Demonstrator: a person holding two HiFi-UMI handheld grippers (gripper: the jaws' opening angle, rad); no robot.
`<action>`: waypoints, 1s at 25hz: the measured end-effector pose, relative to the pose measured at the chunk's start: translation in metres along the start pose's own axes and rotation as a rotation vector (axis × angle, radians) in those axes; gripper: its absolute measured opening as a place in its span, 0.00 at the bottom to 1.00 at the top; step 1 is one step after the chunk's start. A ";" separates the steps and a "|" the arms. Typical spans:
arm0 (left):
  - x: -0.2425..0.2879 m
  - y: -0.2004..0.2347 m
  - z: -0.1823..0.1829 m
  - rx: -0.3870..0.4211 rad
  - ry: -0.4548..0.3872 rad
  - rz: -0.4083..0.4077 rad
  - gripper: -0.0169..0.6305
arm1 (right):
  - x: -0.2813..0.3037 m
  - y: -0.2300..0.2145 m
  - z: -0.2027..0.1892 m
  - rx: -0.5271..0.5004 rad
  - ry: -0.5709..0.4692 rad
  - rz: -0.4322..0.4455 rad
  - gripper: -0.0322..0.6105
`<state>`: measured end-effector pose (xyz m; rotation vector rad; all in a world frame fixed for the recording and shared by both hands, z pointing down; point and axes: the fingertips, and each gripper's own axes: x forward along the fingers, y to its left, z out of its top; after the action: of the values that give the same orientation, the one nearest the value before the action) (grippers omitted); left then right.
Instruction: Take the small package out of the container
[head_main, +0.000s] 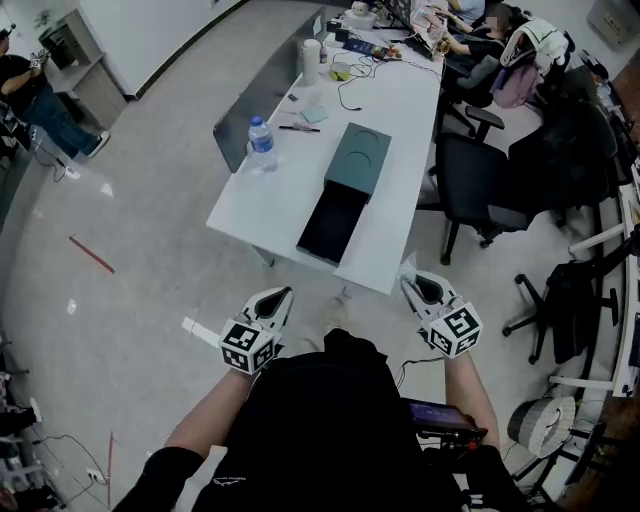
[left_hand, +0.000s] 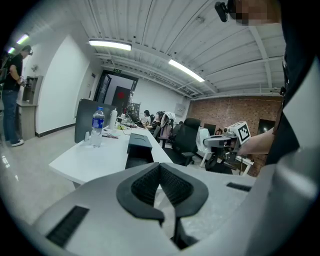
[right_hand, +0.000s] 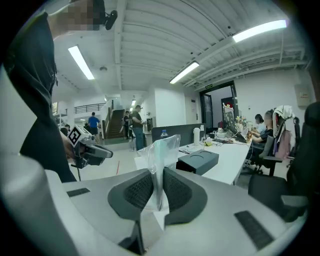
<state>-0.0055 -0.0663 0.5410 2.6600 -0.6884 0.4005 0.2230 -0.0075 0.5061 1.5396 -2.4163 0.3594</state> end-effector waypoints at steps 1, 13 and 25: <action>0.001 -0.002 0.001 0.005 0.003 -0.007 0.04 | -0.004 0.001 -0.003 0.012 -0.003 -0.008 0.16; 0.008 -0.024 0.005 0.055 0.032 -0.084 0.04 | -0.044 0.012 -0.034 0.132 -0.039 -0.111 0.16; 0.007 -0.033 0.003 0.070 0.041 -0.110 0.04 | -0.047 0.017 -0.032 0.156 -0.085 -0.138 0.16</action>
<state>0.0177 -0.0432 0.5321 2.7318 -0.5217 0.4542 0.2291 0.0500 0.5187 1.8123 -2.3761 0.4736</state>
